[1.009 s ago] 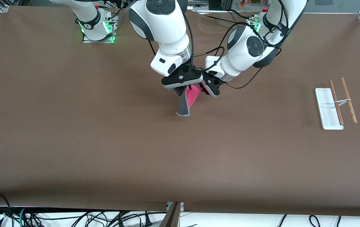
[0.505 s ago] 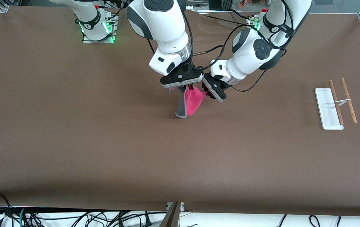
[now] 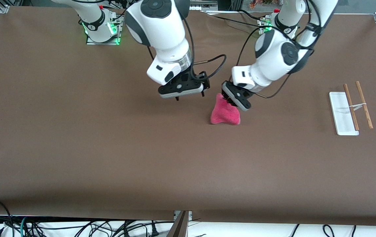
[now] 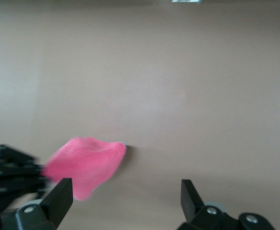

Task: Pass towel and hang on rack
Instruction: 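Carry the towel to the rack while the right gripper withdraws, then lower the towel over the wooden dowels with the left gripper, then open the left gripper and release the towel on the rack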

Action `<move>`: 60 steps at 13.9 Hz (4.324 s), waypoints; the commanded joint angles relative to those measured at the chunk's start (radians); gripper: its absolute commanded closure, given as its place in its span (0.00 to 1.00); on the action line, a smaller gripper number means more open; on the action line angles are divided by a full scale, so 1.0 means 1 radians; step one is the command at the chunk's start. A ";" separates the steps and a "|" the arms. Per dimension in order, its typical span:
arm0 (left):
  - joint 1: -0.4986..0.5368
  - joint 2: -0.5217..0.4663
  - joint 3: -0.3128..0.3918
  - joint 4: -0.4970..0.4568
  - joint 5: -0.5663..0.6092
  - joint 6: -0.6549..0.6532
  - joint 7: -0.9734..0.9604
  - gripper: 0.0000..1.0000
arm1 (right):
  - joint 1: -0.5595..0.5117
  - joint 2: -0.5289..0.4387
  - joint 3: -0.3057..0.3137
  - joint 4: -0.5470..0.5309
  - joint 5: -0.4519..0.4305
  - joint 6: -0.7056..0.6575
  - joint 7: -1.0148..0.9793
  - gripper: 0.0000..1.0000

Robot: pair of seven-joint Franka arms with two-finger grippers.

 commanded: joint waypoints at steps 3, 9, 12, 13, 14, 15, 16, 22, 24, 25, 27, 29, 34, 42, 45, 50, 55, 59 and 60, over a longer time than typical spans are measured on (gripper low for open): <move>0.294 -0.101 -0.009 0.035 -0.034 -0.317 0.033 1.00 | -0.124 0.006 0.009 0.021 -0.021 -0.129 -0.139 0.00; 0.671 -0.083 0.006 0.216 -0.014 -0.742 0.133 1.00 | -0.293 -0.020 0.002 0.025 -0.024 -0.279 -0.346 0.00; 0.813 -0.005 0.003 0.268 0.043 -0.796 0.266 1.00 | -0.435 -0.066 0.012 0.024 -0.013 -0.355 -0.488 0.00; 0.850 0.029 0.006 0.287 0.047 -0.808 0.319 1.00 | -0.472 -0.083 0.009 0.018 -0.012 -0.367 -0.546 0.00; 0.879 0.061 0.008 0.310 0.081 -0.824 0.364 1.00 | -0.514 -0.103 0.008 -0.001 -0.013 -0.369 -0.600 0.00; 0.901 0.098 0.008 0.343 0.133 -0.833 0.405 1.00 | -0.561 -0.140 0.008 -0.037 -0.015 -0.370 -0.639 0.00; 0.916 0.130 0.008 0.394 0.180 -0.848 0.435 1.00 | -0.604 -0.175 0.009 -0.073 -0.015 -0.372 -0.668 0.00; 0.926 0.287 0.072 0.598 0.336 -0.971 0.611 1.00 | -0.744 -0.359 0.015 -0.228 -0.018 -0.399 -0.676 0.00; 0.923 0.290 0.116 0.600 0.354 -0.967 0.677 1.00 | -0.788 -0.414 0.015 -0.297 -0.012 -0.396 -0.674 0.00; 0.923 0.300 0.124 0.604 0.372 -0.964 0.708 1.00 | -0.795 -0.428 0.015 -0.311 -0.013 -0.407 -0.680 0.00; 0.924 0.342 0.147 0.641 0.394 -0.964 0.754 1.00 | -0.795 -0.454 0.015 -0.323 -0.035 -0.444 -0.676 0.00; 0.924 0.378 0.172 0.669 0.405 -0.962 0.804 1.00 | -0.798 -0.471 0.017 -0.323 -0.038 -0.454 -0.677 0.00; 0.921 0.435 0.213 0.693 0.429 -0.899 0.887 1.00 | -0.796 -0.455 0.040 -0.314 -0.041 -0.465 -0.711 0.00; 0.898 0.435 0.206 0.712 0.492 -0.878 0.966 0.00 | -0.790 -0.428 0.040 -0.282 -0.036 -0.462 -0.711 0.00; 0.894 0.426 0.193 0.744 0.479 -0.891 0.953 0.00 | -0.789 -0.428 0.044 -0.283 -0.036 -0.458 -0.711 0.00; 0.802 0.402 0.192 0.839 0.460 -0.982 0.794 0.00 | -0.787 -0.424 0.046 -0.282 -0.035 -0.456 -0.711 0.00; 0.732 0.282 0.138 0.828 0.449 -1.008 0.380 0.00 | -0.786 -0.422 0.046 -0.282 -0.036 -0.455 -0.711 0.00; 0.732 0.195 0.000 0.778 0.452 -1.022 0.054 0.00 | -0.787 -0.422 0.048 -0.282 -0.035 -0.455 -0.711 0.00; 0.734 0.160 -0.039 0.752 0.451 -1.022 -0.040 0.00 | -0.787 -0.422 0.048 -0.282 -0.035 -0.455 -0.711 0.00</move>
